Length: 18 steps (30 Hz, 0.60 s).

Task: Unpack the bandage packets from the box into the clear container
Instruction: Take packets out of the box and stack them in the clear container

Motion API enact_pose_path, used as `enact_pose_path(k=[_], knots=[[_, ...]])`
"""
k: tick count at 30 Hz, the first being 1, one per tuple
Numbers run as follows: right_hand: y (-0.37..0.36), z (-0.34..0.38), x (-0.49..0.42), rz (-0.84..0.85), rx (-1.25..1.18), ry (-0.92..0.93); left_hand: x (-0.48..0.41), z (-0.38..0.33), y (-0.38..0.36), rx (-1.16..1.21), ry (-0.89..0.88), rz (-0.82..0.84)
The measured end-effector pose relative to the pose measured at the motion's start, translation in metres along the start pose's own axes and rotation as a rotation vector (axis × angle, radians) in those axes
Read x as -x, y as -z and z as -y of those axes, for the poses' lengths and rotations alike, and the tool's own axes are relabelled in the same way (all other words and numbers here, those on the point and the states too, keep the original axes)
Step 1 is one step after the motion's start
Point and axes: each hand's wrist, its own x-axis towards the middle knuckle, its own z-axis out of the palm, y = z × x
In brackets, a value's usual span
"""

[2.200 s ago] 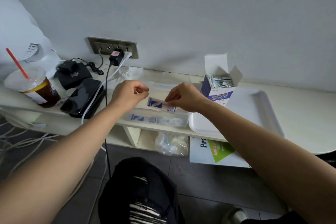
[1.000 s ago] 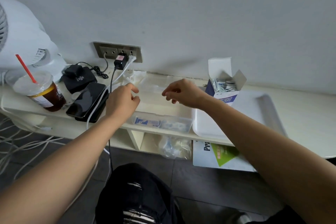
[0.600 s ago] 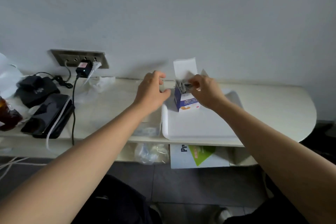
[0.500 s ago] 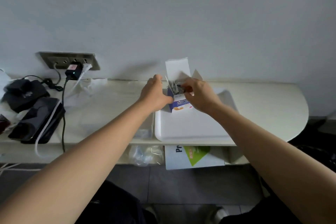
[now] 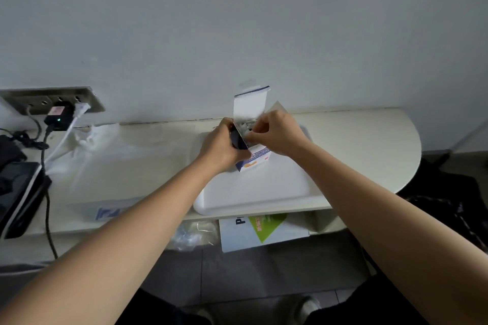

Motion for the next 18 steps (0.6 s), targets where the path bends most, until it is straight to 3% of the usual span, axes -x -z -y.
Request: enact_pose_path(k=[6,14,18], knots=[[-0.005,0.007,-0.001,-0.058,0.023,0.036,0.002,-0.004,-0.004,-0.037,-0.033,-0.061],[0.014,0.006,0.001,-0.261,-0.386,-0.037,-0.006,0.004,0.005,-0.073,-0.032,-0.119],[0.014,0.008,0.001,-0.239,-0.427,-0.061,-0.005,0.003,0.003,-0.105,-0.038,-0.119]])
